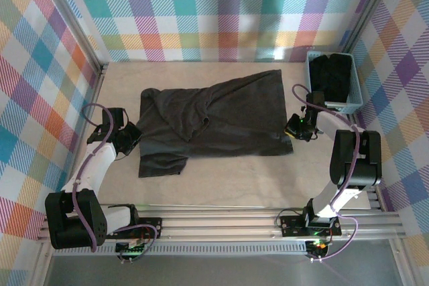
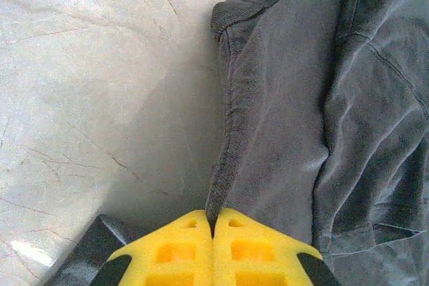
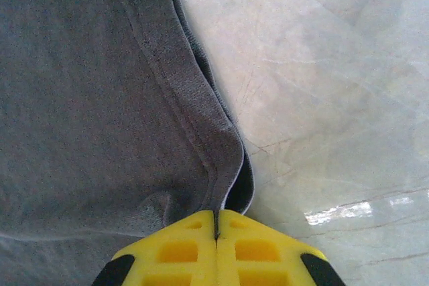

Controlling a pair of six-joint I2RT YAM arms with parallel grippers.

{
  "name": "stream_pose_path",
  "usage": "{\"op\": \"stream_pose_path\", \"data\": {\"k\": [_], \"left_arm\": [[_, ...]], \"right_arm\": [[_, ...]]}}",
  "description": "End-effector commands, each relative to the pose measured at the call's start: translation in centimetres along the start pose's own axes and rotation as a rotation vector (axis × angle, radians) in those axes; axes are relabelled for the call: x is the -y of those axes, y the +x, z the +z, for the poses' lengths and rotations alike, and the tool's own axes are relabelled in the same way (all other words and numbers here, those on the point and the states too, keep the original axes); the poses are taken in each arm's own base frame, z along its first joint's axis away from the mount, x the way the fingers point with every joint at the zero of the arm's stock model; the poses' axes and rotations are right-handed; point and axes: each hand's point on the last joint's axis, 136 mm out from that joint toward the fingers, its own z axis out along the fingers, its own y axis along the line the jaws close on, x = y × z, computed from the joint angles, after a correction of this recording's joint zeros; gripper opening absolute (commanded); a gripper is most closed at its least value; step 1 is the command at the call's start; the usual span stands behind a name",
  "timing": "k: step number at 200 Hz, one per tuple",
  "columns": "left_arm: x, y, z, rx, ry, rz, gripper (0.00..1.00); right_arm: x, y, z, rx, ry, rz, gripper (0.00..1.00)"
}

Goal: Fold and stack the t-shirts

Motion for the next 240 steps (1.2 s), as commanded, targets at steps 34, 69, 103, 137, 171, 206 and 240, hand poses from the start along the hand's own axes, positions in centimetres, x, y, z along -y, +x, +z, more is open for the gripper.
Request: {"op": "stream_pose_path", "data": {"k": [34,69,103,137,171,206,240], "left_arm": [[0.5,-1.0,-0.7,0.018,0.008,0.005,0.0],[0.4,-1.2,-0.8,0.025,0.002,0.005,0.0],[0.3,-1.3,-0.7,0.031,-0.005,0.006,0.0],[0.5,-1.6,-0.8,0.035,-0.008,0.012,0.0],[0.7,-2.0,-1.1,0.048,-0.007,0.017,0.0],[0.9,-2.2,-1.7,0.063,-0.002,0.034,0.0],[0.5,-2.1,-2.3,0.08,-0.002,0.037,0.0]], "right_arm": [[-0.9,-1.3,-2.0,0.049,-0.007,-0.013,0.0],[-1.5,-2.4,-2.9,0.085,-0.011,-0.015,0.0],[-2.3,-3.9,-2.8,0.092,-0.013,-0.011,0.0],[-2.7,-5.3,-2.5,0.099,-0.002,0.003,0.0],[-2.9,-6.1,-2.4,0.094,0.017,0.022,0.0],[-2.8,-4.1,-4.3,0.097,-0.007,0.016,0.0],[-2.5,0.3,-7.0,0.079,-0.05,-0.001,0.0]]}}
